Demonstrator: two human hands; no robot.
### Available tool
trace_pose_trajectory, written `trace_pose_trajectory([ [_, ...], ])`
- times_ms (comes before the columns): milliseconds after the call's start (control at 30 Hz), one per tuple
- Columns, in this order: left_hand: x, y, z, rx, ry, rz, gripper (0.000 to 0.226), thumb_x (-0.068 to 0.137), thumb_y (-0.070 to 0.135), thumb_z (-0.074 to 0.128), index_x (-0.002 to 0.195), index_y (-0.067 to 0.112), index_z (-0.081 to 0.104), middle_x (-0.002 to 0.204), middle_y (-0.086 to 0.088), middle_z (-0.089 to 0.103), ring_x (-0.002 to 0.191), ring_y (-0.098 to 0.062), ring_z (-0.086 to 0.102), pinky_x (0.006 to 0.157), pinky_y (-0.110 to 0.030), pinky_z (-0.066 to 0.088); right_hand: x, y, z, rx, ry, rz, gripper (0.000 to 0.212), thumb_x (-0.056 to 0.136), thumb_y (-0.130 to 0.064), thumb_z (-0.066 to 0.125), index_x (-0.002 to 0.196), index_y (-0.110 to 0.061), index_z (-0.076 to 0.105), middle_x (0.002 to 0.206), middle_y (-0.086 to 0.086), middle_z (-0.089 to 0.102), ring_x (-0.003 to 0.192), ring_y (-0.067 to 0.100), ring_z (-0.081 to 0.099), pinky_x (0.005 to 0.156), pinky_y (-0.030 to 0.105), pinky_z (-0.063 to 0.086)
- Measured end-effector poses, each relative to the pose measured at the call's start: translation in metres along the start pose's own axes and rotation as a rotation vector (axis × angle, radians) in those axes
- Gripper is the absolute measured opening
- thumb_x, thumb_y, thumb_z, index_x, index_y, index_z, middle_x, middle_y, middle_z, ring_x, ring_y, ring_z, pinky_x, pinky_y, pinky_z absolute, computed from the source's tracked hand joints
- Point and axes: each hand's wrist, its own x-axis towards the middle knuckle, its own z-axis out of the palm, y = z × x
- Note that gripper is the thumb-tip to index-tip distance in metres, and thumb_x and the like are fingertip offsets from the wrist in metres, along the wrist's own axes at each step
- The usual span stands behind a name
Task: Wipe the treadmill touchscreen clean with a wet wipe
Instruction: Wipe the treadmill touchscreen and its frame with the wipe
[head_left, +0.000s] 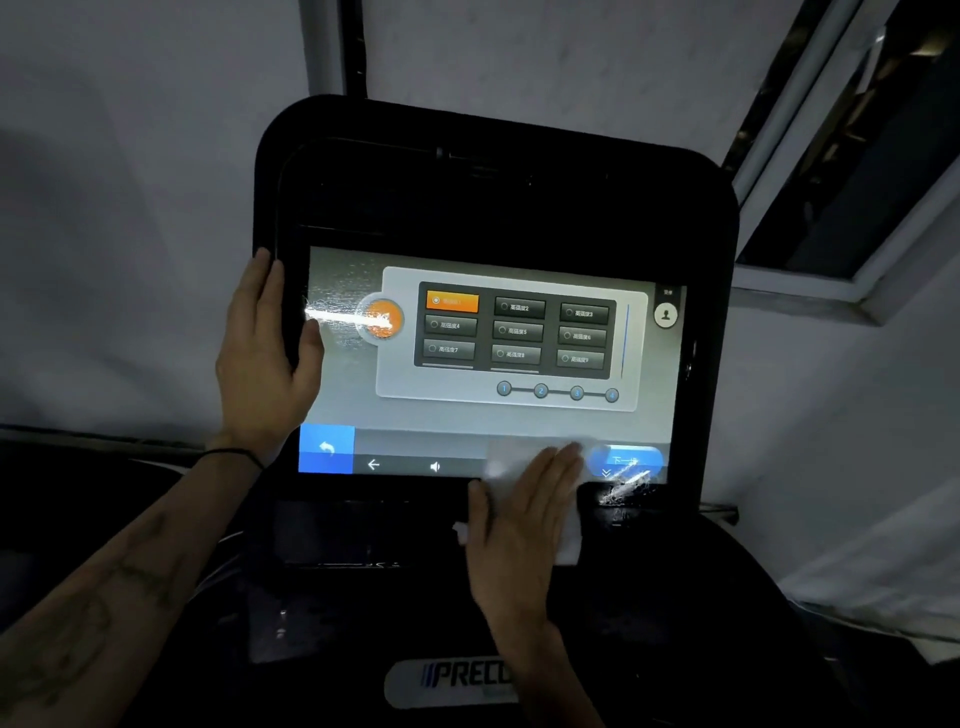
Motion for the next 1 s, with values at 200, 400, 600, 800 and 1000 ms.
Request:
trace_pose_trajectory([
  [200,0.001,-0.001,0.0,0.003,-0.015,0.017,0.059,0.104,0.025,0.05,0.158,0.005,0.037,0.168,-0.011,0.032,0.155,-0.023,0.032,0.121,-0.024,0.03,0.016,-0.011,0.005,0.024,-0.025,-0.056,0.088,0.104,-0.06,0.027,0.159,0.007,0.008,0.169,0.022,-0.006,0.159,0.031,-0.008,0.128,0.045,0.003],
  [400,0.001,-0.003,0.002,0.006,0.013,0.021,0.059,0.103,0.026,0.05,0.157,0.005,0.039,0.166,-0.011,0.034,0.154,-0.024,0.035,0.118,-0.031,0.037,-0.039,-0.022,0.013,0.0,-0.079,-0.086,0.089,0.103,-0.057,0.034,0.157,0.011,0.017,0.167,0.03,0.003,0.157,0.043,0.003,0.125,0.051,0.014],
  [600,0.0,-0.002,0.002,0.008,0.004,0.021,0.059,0.104,0.024,0.05,0.158,0.005,0.038,0.167,-0.011,0.033,0.155,-0.024,0.034,0.118,-0.031,0.037,0.001,-0.019,0.007,0.026,-0.008,-0.003,0.088,0.102,-0.056,0.032,0.158,0.009,0.011,0.168,0.024,-0.003,0.158,0.036,-0.003,0.126,0.047,0.008],
  [800,0.001,-0.004,0.002,0.007,0.003,0.029,0.058,0.104,0.025,0.05,0.157,0.005,0.039,0.167,-0.011,0.034,0.154,-0.025,0.035,0.119,-0.036,0.039,-0.031,-0.039,0.013,0.001,-0.095,-0.176,0.086,0.104,-0.057,0.033,0.158,0.007,0.015,0.168,0.026,0.003,0.158,0.038,0.003,0.128,0.045,0.007],
  [1000,0.0,-0.002,0.001,0.005,-0.002,0.016,0.059,0.103,0.023,0.051,0.158,0.005,0.038,0.167,-0.01,0.033,0.154,-0.024,0.035,0.118,-0.037,0.041,-0.008,-0.015,0.003,-0.009,-0.034,-0.101,0.083,0.105,-0.053,0.034,0.159,0.005,0.012,0.17,0.023,0.0,0.158,0.035,0.002,0.124,0.051,0.016],
])
